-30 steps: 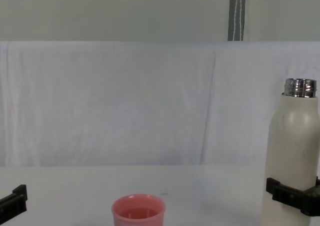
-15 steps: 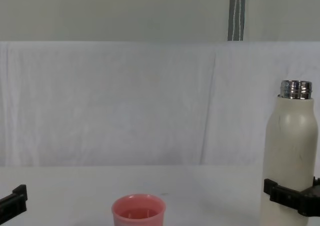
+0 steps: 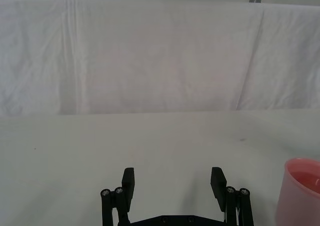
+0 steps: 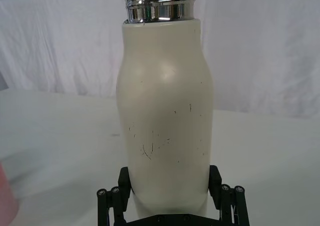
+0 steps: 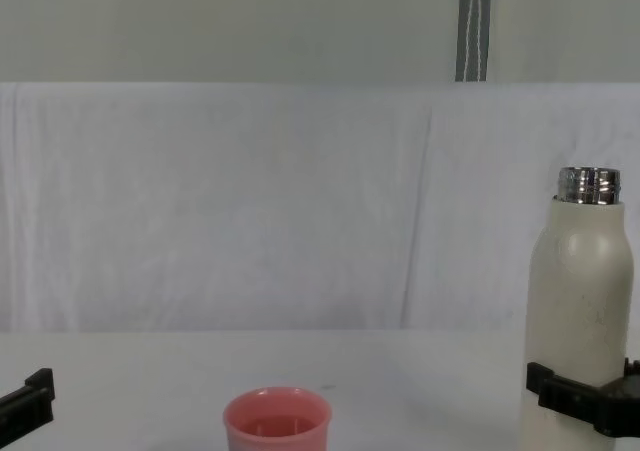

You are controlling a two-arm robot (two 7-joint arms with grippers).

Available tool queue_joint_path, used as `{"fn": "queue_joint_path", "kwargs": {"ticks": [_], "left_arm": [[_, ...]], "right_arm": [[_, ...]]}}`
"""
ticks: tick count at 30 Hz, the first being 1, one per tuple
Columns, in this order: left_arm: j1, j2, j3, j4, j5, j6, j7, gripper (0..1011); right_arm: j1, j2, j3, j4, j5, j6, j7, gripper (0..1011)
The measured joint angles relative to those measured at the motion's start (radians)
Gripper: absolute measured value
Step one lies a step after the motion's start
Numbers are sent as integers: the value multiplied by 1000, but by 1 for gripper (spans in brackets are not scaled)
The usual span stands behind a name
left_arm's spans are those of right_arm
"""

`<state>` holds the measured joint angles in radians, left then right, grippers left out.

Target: Grasp the thermos with one hand and pour water into the cup lid.

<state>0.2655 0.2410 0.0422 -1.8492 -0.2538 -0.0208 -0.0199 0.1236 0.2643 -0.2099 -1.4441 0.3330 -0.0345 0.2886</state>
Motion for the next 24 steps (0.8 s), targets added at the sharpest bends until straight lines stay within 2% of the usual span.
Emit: {"fn": "queue_joint_path", "kwargs": {"ticks": [24], "left_arm": [[0,0,0,0,0,0,0,1001]], "right_arm": [[3,-1,0,9,3,2,4,960]]}}
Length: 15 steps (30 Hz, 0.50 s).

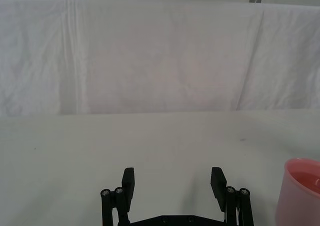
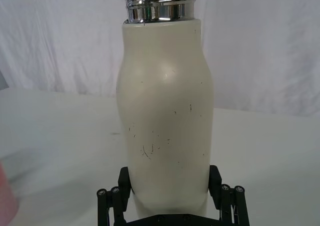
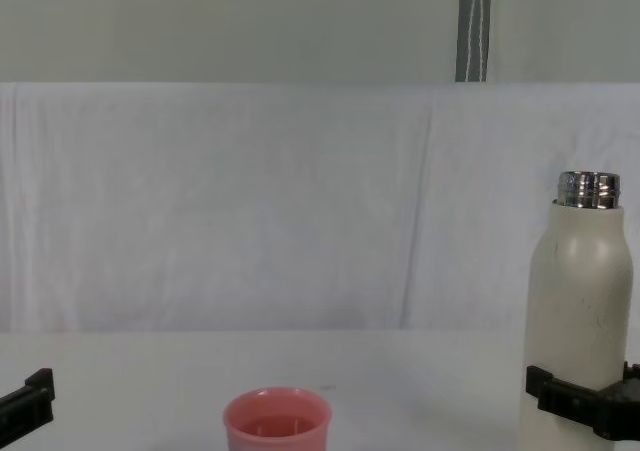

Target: Grasp the thermos with one hand and pour water into the cup lid.

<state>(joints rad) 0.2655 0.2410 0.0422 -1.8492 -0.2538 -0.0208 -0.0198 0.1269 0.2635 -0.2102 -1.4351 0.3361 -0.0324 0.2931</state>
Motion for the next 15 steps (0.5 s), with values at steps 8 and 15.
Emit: {"fn": "queue_joint_path", "kwargs": {"ticks": [8,15], "left_arm": [[0,0,0,0,0,0,0,1001],[0,0,0,0,0,0,0,1001]], "right_arm": [[0,0,0,0,0,0,0,960],[-1,0,0,0,0,0,0,960]]}}
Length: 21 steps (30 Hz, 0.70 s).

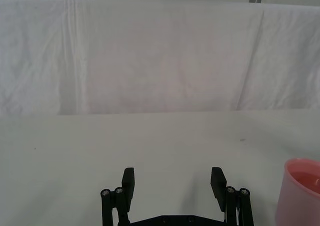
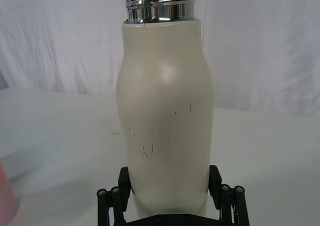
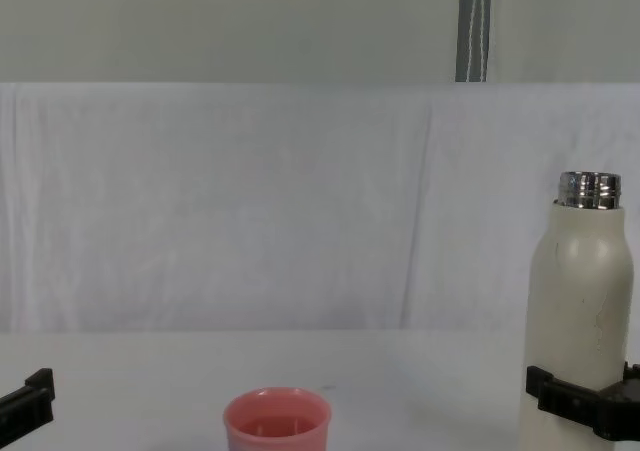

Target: Grasp the thermos with one hand and pour water into the cup lid.

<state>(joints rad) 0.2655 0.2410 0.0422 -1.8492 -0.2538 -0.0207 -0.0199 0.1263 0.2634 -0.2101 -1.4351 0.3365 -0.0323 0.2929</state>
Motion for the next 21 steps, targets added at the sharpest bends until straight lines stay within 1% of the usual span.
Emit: {"fn": "queue_joint_path", "kwargs": {"ticks": [3,4,6,21], "left_arm": [[0,0,0,0,0,0,0,1001],[0,0,0,0,0,0,0,1001],[0,0,0,0,0,0,0,1001],[0,0,0,0,0,0,0,1001]], "right_arm": [[0,0,0,0,0,0,0,955],[0,0,0,0,0,0,0,985],[0,0,0,0,0,0,0,1001],[0,0,0,-1,0,0,-1,1000]]}}
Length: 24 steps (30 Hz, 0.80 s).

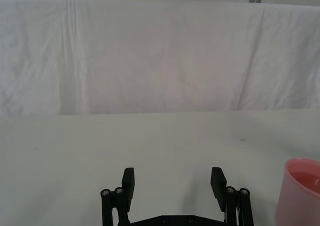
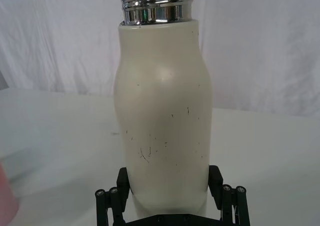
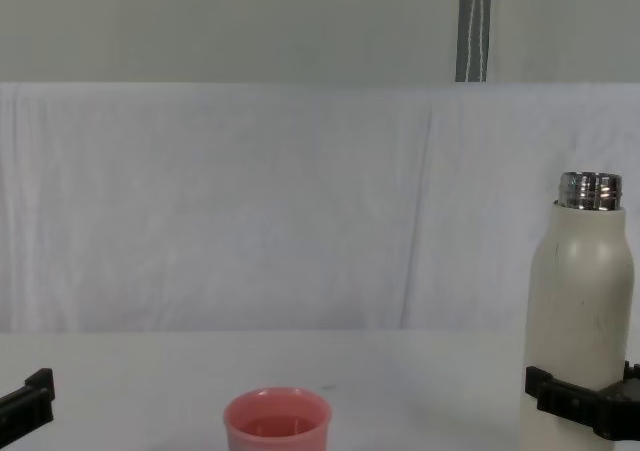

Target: Grasp the thermos with one hand and pour water into the cup lid.

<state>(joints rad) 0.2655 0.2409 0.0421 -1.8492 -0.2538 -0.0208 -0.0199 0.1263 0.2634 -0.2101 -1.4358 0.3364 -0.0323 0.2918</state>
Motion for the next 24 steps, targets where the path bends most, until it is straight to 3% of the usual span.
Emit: {"fn": "queue_joint_path", "kwargs": {"ticks": [24], "left_arm": [[0,0,0,0,0,0,0,1001]], "right_arm": [[-18,8,4,-16,17,-1,11,1000]]}}
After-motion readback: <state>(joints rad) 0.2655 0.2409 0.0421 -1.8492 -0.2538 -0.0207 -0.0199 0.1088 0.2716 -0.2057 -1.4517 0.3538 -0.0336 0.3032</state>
